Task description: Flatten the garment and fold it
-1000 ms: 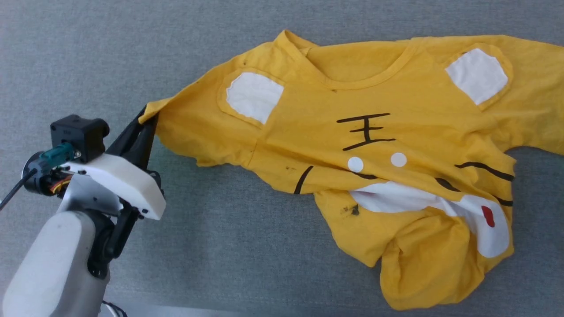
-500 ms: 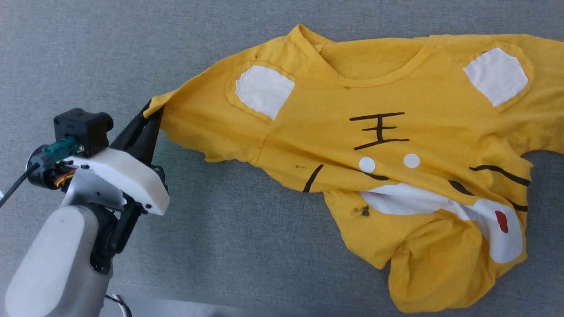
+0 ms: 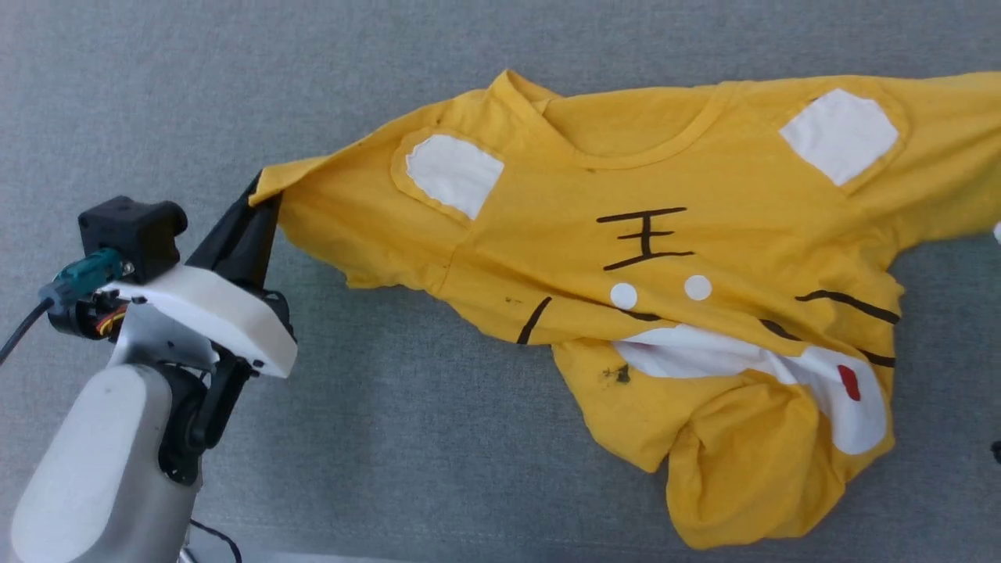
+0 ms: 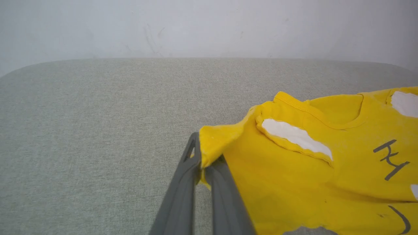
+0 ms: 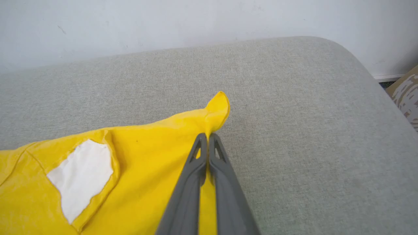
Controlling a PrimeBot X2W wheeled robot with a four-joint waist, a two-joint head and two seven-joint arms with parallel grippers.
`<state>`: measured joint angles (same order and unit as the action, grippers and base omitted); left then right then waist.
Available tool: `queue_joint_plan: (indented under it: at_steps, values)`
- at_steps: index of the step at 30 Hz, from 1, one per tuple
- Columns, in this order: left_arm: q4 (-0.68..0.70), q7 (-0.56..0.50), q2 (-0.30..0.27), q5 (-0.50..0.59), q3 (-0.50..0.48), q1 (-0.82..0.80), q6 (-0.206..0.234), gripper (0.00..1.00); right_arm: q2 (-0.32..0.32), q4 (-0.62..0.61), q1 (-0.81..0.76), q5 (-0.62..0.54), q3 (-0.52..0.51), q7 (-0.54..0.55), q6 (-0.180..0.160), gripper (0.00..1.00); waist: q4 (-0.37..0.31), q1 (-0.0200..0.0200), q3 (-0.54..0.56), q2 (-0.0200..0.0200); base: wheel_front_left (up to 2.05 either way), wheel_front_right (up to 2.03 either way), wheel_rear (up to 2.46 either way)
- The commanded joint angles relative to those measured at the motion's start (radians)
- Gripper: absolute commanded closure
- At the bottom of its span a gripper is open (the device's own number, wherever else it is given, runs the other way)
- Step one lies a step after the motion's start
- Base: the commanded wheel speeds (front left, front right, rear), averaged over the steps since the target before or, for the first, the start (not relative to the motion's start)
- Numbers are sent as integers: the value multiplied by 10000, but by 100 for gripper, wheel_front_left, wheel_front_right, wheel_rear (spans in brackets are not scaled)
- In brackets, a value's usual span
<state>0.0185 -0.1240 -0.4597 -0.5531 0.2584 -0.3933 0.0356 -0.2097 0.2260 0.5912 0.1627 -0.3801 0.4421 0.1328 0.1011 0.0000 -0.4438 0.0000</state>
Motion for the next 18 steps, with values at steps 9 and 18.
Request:
queue_joint_plan:
  at_steps: [9,18]
  values:
    - [-92,533,327,-202,-127,-1101,-302,100,195,-1361,89,844,1284,-589,-21,100,-530,0,1235,0,0,0,0]
    - [-781,-659,250,-251,209,-3410,-618,100,-74,-1689,1460,959,2355,-374,-21,100,-877,0,2279,0,0,0,0]
